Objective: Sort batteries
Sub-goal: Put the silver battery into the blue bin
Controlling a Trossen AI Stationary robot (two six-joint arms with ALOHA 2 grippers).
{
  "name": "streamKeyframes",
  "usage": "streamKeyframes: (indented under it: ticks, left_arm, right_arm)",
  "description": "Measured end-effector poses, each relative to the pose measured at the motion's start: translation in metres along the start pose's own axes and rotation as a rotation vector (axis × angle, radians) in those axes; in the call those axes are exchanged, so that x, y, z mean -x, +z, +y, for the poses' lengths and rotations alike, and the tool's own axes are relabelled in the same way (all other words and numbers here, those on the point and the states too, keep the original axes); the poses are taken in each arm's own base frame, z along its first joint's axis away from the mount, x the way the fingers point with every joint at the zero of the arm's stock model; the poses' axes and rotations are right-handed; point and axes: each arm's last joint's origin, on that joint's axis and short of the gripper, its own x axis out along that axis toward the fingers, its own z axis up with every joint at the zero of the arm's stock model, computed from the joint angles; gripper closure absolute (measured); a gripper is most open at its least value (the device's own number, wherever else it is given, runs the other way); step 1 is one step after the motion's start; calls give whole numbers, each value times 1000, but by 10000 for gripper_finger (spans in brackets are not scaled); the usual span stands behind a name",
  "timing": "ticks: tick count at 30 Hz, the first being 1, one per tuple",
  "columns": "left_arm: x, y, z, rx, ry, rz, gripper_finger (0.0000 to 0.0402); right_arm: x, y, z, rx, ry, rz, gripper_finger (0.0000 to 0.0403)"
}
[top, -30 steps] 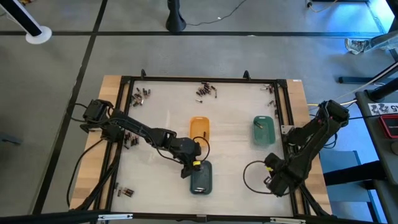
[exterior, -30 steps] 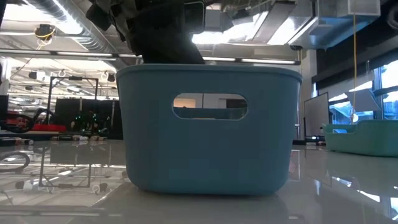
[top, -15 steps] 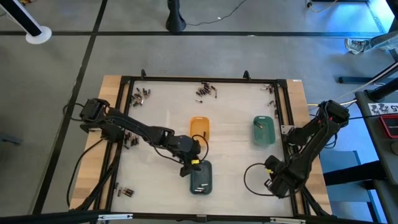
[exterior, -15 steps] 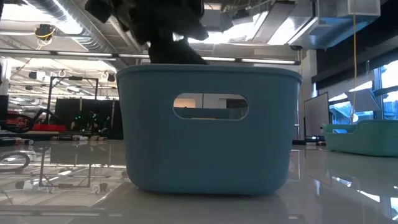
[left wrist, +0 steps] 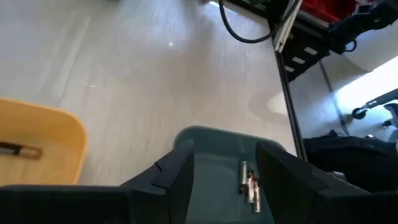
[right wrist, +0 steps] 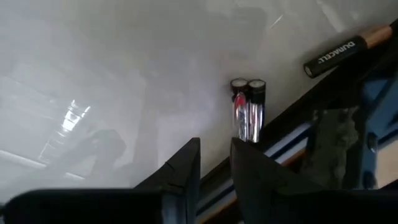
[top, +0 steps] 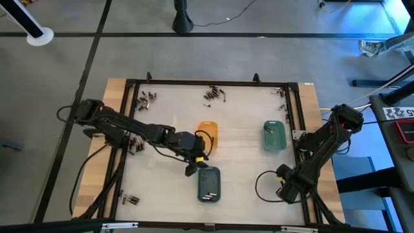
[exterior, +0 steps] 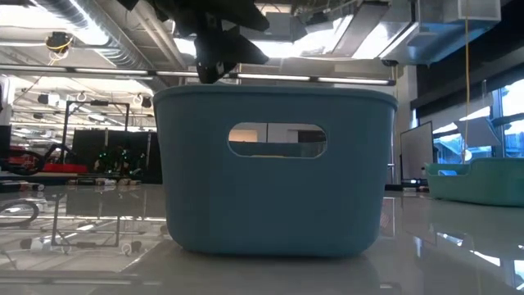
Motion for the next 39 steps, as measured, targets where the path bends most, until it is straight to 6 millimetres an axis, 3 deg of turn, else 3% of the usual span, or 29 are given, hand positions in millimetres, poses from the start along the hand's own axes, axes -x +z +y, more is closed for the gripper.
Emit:
streamKeyframes:
  ticks: [19,39]
  left_arm:
    - [1,-1,1,17,17,9,242]
    - [1,-4,2,14,36,34,242]
  right_arm:
    - [-20,11,-13,-21,-32,-26,313]
    - [-22,11,-7,-7,39,-67,313]
